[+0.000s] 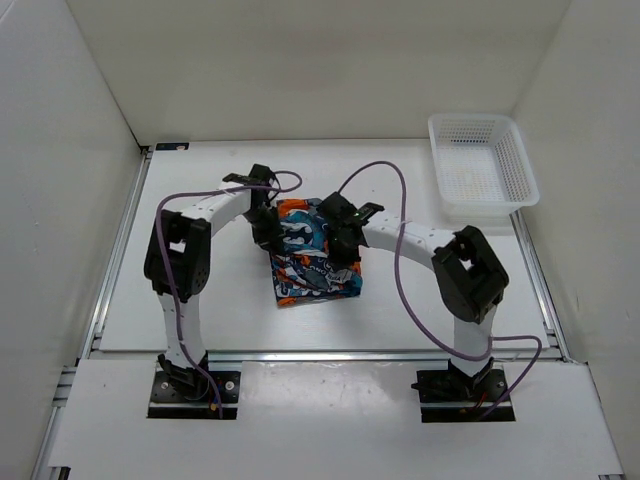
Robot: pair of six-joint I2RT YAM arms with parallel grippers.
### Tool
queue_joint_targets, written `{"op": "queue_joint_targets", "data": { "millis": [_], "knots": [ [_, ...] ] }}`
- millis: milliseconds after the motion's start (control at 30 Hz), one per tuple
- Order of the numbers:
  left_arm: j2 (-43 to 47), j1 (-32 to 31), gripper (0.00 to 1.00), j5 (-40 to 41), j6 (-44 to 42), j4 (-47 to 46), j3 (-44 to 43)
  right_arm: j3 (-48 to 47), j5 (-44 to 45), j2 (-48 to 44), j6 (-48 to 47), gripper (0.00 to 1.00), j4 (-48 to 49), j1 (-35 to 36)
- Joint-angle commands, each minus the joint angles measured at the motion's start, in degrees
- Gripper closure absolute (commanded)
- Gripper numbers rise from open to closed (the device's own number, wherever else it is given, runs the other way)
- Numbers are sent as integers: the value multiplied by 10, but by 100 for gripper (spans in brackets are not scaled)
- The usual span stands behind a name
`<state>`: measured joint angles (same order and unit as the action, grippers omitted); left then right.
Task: Fold and stack the shorts
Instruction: Fold the shorts
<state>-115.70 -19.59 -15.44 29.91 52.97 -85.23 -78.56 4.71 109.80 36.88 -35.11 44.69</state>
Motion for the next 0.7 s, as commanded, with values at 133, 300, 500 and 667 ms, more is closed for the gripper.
{"op": "queue_joint_targets", "data": {
  "millis": [133, 300, 500, 667],
  "knots": [
    [72, 3, 90, 22, -7, 25, -101, -106, 73, -82, -1, 99, -33, -24],
    [-35, 9, 90, 28, -7, 44, -199, -206, 51, 34, -38, 99, -47, -62],
    [-132, 23, 90, 34, -18, 57, -238, -318, 64, 164, -33, 100, -67, -106],
    [-151, 34, 90, 39, -38, 63, -268, -351, 57, 204, -28, 100, -59, -119]
  ]
}}
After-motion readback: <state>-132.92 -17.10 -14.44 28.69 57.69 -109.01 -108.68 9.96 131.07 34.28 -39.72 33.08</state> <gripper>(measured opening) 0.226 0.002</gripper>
